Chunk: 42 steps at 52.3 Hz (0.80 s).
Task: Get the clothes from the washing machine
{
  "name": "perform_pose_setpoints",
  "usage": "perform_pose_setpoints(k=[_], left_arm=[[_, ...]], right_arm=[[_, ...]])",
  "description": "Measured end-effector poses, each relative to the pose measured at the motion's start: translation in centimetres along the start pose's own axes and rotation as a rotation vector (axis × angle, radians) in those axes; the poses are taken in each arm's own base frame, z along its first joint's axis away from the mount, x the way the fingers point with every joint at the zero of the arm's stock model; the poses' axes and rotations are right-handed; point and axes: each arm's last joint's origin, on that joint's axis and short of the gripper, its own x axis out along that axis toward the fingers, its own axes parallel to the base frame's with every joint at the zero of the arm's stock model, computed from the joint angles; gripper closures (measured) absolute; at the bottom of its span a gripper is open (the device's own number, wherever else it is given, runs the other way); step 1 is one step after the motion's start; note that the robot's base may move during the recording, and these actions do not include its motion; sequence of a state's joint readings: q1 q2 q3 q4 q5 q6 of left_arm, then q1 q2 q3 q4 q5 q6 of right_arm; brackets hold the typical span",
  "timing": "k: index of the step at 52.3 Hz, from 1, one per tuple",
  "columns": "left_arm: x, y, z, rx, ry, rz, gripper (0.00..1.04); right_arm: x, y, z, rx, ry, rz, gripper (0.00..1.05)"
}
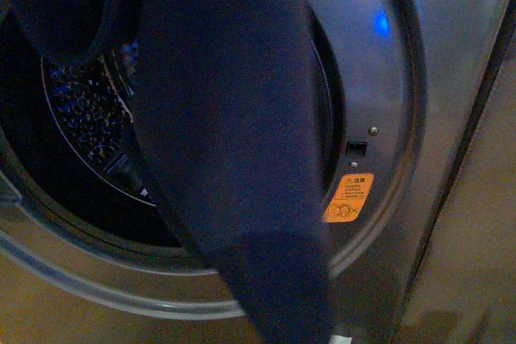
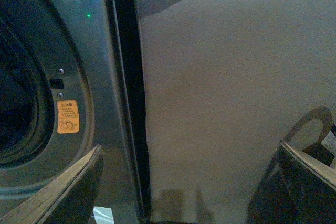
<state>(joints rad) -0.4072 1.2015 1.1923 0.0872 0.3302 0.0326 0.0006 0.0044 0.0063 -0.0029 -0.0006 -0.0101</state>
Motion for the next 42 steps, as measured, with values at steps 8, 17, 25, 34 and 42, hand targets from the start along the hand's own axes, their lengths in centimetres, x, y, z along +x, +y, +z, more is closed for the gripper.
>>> perform_pose_setpoints(k=[8,17,25,34,42], left_arm=[[2.1,-0.9,3.3,0.003,-0.038,-0.026,1.00],[4.3,-2.6,7.0,0.004,-0.081,-0.070,1.00],[5.1,-5.1,11.2,0.017,-0.165,-0.127,1.00],[5.1,-7.5,15.3,0.020,-0.250,-0.165,1.00],[5.2,-8.4,17.1,0.004,-0.275,-0.157,1.00]], right_arm=[[0.0,0.0,0.0,0.000,0.000,0.000,0.07],[0.0,0.0,0.0,0.000,0.000,0.000,0.07],[0.0,0.0,0.0,0.000,0.000,0.000,0.07],[0.0,0.0,0.0,0.000,0.000,0.000,0.07],[0.0,0.0,0.0,0.000,0.000,0.000,0.07]])
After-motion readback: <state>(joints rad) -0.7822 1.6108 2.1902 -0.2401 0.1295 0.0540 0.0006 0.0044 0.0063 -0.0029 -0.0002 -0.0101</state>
